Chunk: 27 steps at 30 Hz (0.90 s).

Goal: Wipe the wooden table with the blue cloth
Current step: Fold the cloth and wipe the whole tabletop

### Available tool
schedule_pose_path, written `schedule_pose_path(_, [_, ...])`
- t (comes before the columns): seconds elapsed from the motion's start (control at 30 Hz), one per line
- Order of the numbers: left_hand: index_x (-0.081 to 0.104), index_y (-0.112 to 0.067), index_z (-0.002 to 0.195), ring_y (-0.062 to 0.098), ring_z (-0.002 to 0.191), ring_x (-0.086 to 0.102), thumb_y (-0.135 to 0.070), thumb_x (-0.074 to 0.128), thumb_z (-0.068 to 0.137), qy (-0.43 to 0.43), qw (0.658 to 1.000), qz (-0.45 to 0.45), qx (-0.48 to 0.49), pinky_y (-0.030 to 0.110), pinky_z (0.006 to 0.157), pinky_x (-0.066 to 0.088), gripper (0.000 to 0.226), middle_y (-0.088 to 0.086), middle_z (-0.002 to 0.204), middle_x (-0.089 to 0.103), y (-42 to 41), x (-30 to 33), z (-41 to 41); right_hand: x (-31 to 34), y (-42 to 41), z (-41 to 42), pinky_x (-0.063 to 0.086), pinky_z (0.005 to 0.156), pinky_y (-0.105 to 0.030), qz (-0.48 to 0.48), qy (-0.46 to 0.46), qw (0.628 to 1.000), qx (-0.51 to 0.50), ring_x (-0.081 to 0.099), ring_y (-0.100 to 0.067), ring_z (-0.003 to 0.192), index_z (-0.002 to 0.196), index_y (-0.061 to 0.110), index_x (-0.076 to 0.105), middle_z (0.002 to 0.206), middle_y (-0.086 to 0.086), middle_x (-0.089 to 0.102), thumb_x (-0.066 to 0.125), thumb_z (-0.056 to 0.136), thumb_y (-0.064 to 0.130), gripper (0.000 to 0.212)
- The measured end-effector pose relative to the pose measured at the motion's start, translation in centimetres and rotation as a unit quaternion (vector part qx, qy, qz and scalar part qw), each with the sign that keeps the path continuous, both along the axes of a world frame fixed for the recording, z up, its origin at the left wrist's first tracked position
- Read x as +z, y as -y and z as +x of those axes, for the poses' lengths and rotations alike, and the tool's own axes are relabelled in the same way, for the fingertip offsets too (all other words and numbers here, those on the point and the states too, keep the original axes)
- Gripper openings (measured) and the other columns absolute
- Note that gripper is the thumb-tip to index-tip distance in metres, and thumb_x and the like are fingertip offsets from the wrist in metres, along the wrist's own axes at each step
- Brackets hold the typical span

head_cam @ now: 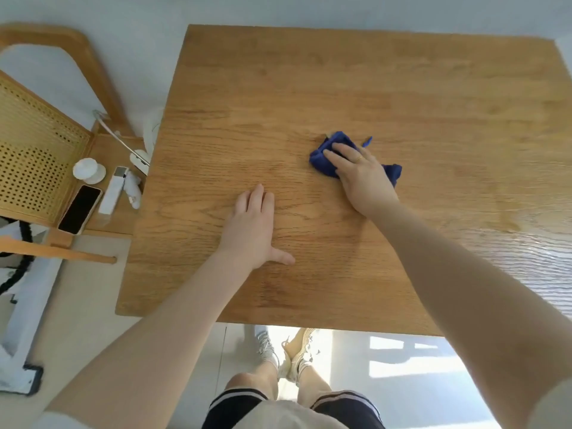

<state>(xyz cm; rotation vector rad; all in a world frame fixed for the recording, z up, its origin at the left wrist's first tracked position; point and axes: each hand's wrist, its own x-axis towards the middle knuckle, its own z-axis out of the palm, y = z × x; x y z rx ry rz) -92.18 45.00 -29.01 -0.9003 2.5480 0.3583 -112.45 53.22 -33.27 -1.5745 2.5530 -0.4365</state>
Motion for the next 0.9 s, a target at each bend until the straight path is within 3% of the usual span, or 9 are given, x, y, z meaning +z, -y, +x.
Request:
schedule_pose_path(0.1, [0.001,-0.011,0.149,0.031,0.144,0.001,-0.068,0.068,0.061,0.011,1.0,-0.004,-0.017,0.044,0.115,0.014,0.124,0.01,0.157,-0.005,-0.1,0.5,-0.1,0.7,-1.1,2.5,0.035,0.104,-0.053,-0.016,-0.003,1.0,-0.001,0.04,-0.046,0.125,0.128,0.008,0.054,0.135,-0.016,0.051,0.048,0.091,0.004,0.038])
schedule_pose_path(0.27, [0.012,-0.013,0.148,0.029,0.14,0.015,-0.065,0.066,0.067,-0.043,0.999,0.004,-0.017,0.041,0.112,0.021,0.11,0.01,0.154,0.013,1.1,1.2,-0.8,0.4,-5.4,9.1,0.041,0.099,-0.046,-0.03,-0.001,0.994,0.106,0.051,-0.039,0.117,0.123,0.01,0.059,0.128,-0.013,0.057,0.056,0.085,0.005,0.038])
schedule_pose_path(0.33, [0.006,-0.015,0.149,0.03,0.142,0.009,-0.064,0.068,0.066,-0.048,0.998,0.003,-0.034,0.042,0.114,0.017,0.114,0.009,0.156,0.003,1.9,1.2,-1.2,0.2,-5.4,9.3,0.044,0.097,-0.046,-0.019,0.005,0.991,0.131,0.053,-0.039,0.115,0.122,0.011,0.059,0.127,-0.012,0.058,0.059,0.083,0.003,0.04])
schedule_pose_path(0.4, [0.001,-0.013,0.149,0.028,0.144,-0.001,-0.063,0.068,0.067,-0.038,0.998,-0.006,-0.056,0.04,0.116,0.009,0.117,0.008,0.157,-0.012,2.5,1.0,-1.8,0.1,-4.2,7.8,0.044,0.096,-0.044,-0.024,0.0,0.99,0.14,0.056,-0.039,0.111,0.12,0.011,0.061,0.125,-0.012,0.06,0.048,0.087,0.011,0.036])
schedule_pose_path(0.53, [-0.002,-0.01,0.149,0.021,0.145,-0.007,-0.067,0.063,0.069,-0.067,0.995,0.032,-0.069,0.035,0.117,0.003,0.117,0.007,0.157,-0.014,3.1,0.0,-3.4,0.1,0.1,3.1,0.039,0.099,-0.043,-0.051,-0.015,0.997,0.06,0.054,-0.04,0.111,0.122,0.008,0.06,0.127,-0.012,0.059,0.042,0.09,0.015,0.037])
schedule_pose_path(0.63, [-0.007,-0.008,0.148,0.021,0.145,-0.008,-0.07,0.062,0.065,-0.06,0.996,0.031,-0.059,0.035,0.116,0.001,0.124,0.009,0.157,-0.015,2.7,-0.4,-4.1,0.7,4.2,-1.3,0.027,0.105,-0.039,-0.032,0.012,0.996,-0.086,0.035,-0.036,0.129,0.134,0.015,0.048,0.144,-0.004,0.043,0.041,0.097,0.013,0.038])
schedule_pose_path(0.7, [-0.01,-0.006,0.147,0.023,0.144,-0.011,-0.072,0.064,0.061,-0.038,0.997,0.016,-0.066,0.035,0.116,-0.002,0.132,0.011,0.155,-0.018,2.2,-0.6,-4.3,0.7,5.5,-3.0,0.023,0.106,-0.037,-0.013,0.026,0.991,-0.128,0.029,-0.032,0.132,0.137,0.017,0.044,0.147,-0.001,0.037,0.038,0.098,0.015,0.039])
schedule_pose_path(0.83, [-0.012,-0.006,0.147,0.023,0.144,-0.014,-0.07,0.069,0.058,-0.028,0.998,0.03,-0.053,0.033,0.115,-0.003,0.136,0.011,0.155,-0.021,1.8,-0.3,-4.4,0.4,1.9,0.2,0.036,0.103,-0.046,-0.042,0.017,0.997,-0.063,0.041,-0.036,0.125,0.127,0.013,0.055,0.136,-0.007,0.051,0.045,0.093,0.015,0.036])
schedule_pose_path(0.9, [-0.012,-0.005,0.147,0.023,0.144,-0.014,-0.067,0.07,0.058,-0.025,0.998,0.038,-0.046,0.033,0.116,-0.003,0.136,0.011,0.155,-0.021,1.6,0.1,-4.7,0.4,-1.7,2.9,0.036,0.104,-0.044,-0.046,0.024,0.998,-0.024,0.046,-0.037,0.122,0.124,0.012,0.058,0.132,-0.007,0.055,0.042,0.09,0.019,0.038])
